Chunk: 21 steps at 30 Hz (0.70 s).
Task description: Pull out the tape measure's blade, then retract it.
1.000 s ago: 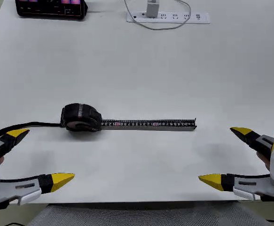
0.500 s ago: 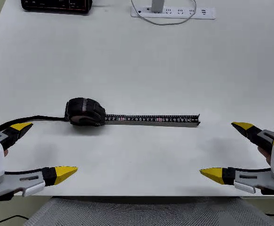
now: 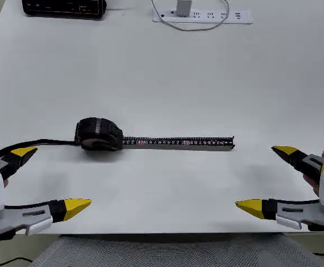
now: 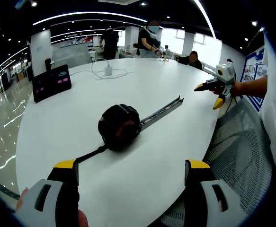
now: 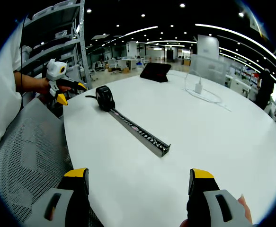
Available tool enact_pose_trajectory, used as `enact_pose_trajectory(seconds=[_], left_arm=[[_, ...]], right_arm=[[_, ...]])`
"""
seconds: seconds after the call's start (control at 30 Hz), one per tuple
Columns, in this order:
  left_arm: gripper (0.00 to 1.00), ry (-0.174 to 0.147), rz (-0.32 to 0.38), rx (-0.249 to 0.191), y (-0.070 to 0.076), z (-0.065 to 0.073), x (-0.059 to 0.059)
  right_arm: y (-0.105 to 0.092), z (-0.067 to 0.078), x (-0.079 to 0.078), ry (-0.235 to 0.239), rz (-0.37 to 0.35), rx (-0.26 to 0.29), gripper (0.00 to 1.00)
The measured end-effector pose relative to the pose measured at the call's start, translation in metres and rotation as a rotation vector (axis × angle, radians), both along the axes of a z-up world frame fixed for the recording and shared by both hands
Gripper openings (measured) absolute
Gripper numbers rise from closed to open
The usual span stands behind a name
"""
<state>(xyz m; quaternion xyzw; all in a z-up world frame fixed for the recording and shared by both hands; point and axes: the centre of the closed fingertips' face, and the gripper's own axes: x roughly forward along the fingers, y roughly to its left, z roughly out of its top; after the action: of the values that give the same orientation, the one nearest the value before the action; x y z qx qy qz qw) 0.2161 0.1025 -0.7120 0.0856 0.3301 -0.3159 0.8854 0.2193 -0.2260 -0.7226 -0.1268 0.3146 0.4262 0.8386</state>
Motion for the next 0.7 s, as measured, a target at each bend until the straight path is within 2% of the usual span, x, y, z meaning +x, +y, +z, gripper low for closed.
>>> enact_pose_trajectory(seconds=[0.33, 0.7], left_arm=[[0.9, 0.0, -0.002, -0.005, -0.002, 0.0, 0.001], [0.93, -0.018, 0.01, -0.026, -0.011, 0.003, 0.018]], right_arm=[[-0.001, -0.002, 0.001, 0.005, 0.003, 0.002, 0.86], [0.001, -0.003, 0.013, 0.01, 0.017, 0.005, 0.86]])
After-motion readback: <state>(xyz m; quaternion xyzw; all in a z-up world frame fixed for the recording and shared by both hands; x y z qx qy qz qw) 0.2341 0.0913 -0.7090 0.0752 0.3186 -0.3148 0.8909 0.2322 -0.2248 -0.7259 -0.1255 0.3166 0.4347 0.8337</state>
